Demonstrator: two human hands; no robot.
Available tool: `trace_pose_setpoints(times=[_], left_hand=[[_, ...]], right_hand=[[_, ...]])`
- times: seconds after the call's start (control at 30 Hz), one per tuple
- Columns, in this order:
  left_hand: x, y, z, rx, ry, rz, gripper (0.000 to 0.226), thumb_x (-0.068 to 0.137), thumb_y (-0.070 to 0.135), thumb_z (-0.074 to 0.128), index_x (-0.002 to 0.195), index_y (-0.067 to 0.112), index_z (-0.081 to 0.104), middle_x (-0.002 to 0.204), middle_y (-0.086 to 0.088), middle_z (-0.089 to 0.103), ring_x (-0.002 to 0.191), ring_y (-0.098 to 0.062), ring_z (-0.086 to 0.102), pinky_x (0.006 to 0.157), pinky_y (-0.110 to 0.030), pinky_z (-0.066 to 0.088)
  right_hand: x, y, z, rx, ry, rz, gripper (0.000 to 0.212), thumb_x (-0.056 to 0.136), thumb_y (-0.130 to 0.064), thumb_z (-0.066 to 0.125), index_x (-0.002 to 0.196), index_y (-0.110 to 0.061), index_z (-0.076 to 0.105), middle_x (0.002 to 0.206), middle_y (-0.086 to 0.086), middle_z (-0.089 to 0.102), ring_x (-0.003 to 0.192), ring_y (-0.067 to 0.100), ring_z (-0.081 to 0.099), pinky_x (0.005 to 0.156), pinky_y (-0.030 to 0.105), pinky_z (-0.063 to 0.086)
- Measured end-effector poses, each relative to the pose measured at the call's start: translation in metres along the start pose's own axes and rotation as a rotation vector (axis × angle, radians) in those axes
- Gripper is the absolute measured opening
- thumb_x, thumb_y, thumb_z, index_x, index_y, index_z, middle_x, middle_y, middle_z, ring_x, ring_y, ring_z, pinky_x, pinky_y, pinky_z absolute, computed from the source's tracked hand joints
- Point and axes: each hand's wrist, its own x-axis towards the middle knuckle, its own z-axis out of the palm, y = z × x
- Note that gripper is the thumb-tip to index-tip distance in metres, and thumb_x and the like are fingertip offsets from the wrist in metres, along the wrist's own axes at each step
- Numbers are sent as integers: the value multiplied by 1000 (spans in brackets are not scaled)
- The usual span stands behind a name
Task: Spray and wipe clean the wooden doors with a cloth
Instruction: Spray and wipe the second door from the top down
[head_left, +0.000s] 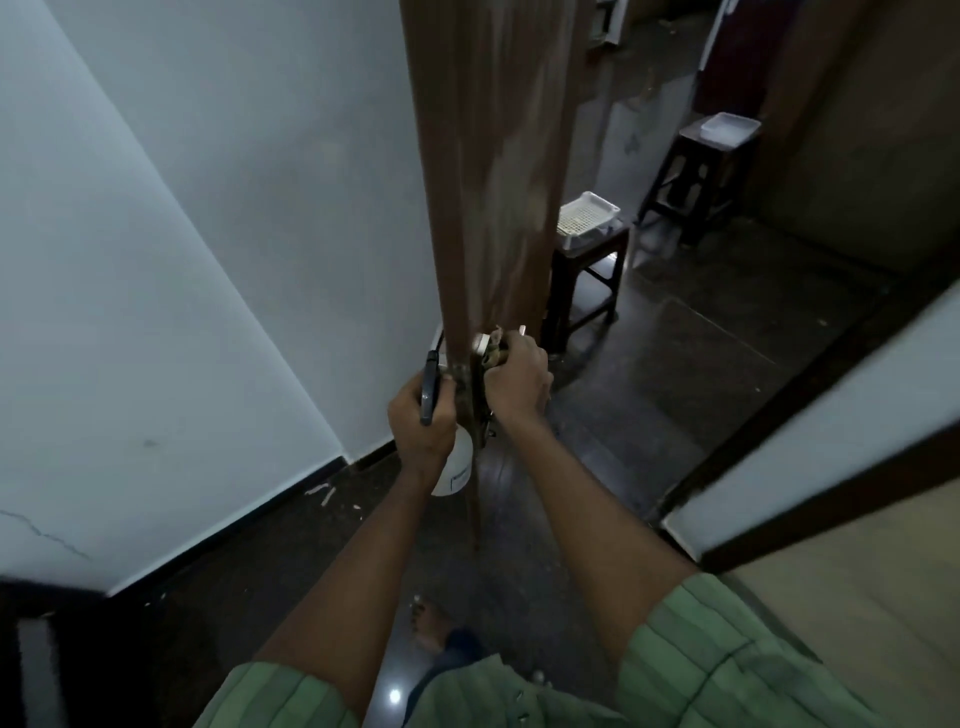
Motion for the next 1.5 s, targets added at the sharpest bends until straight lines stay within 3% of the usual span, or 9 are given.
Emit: trace_pose_setpoints(times=[0.2, 0.3, 0.57, 0.8, 1.0, 1.13, 1.27, 1.4, 1.5], left_hand=[[-25, 17, 47, -13, -211, 45, 33, 100, 13, 66, 71, -2, 58, 58, -17, 56, 50, -37, 56, 47, -49, 45], [-32, 21, 72, -29, -320, 70, 33, 101, 14, 65, 72, 1, 59, 57, -16, 56, 51, -38, 56, 47, -49, 46], [-37, 36, 146, -91, -534, 141, 29, 100, 35, 64, 80, 15, 68, 62, -5, 62, 54, -30, 61, 50, -53, 53], [5, 34, 218, -117, -728, 204, 39, 99, 41, 64, 93, 5, 78, 68, -5, 72, 61, -24, 70, 57, -52, 55], [42, 36, 270, -85, -819, 246, 53, 97, 56, 61, 82, 8, 79, 54, -1, 65, 52, -18, 66, 54, -47, 54], [58, 46, 303, -54, -882, 261, 55, 100, 45, 61, 58, 10, 60, 49, -4, 59, 47, -22, 60, 50, -43, 50], [66, 52, 334, -20, -901, 375, 50, 99, 46, 61, 56, 23, 52, 50, 0, 56, 45, -20, 58, 48, -35, 44], [70, 52, 372, -87, -933, 363, 44, 98, 45, 61, 60, 22, 57, 50, 6, 54, 45, -17, 56, 46, -33, 43], [70, 51, 399, -102, -948, 377, 42, 98, 46, 60, 62, 26, 56, 51, 6, 54, 45, -16, 56, 46, -29, 42]], right_hand=[[11, 57, -54, 59, 155, 113, 41, 84, 8, 54, 114, -17, 67, 111, 2, 64, 108, 27, 56, 87, 43, 50], [11, 82, -86, 138, 231, 194, 36, 79, 5, 54, 101, -21, 67, 103, 2, 65, 97, 24, 59, 75, 32, 41], [-3, 129, -123, 354, 457, 377, 21, 92, -11, 53, 103, -28, 56, 99, -7, 62, 93, 13, 59, 80, 38, 48], [27, 162, -127, -20, 823, 339, 24, 94, -15, 57, 118, -16, 55, 113, 2, 60, 107, 20, 55, 93, 39, 49], [61, 186, -133, -358, 1019, 281, 31, 92, -17, 64, 123, -12, 62, 121, 9, 64, 110, 27, 55, 94, 41, 40], [92, 184, -134, -559, 833, 117, 40, 84, -14, 64, 124, -15, 66, 121, 7, 65, 113, 26, 58, 97, 43, 42], [136, 198, -135, -524, 626, 227, 48, 84, -16, 72, 130, -18, 61, 131, 4, 64, 122, 26, 58, 104, 46, 44], [163, 215, -140, -520, 689, 263, 44, 87, -19, 62, 131, -17, 61, 133, 5, 64, 127, 26, 56, 109, 47, 43], [182, 233, -151, -539, 743, 246, 42, 87, -15, 69, 128, -16, 63, 123, 6, 67, 119, 27, 59, 103, 47, 46]])
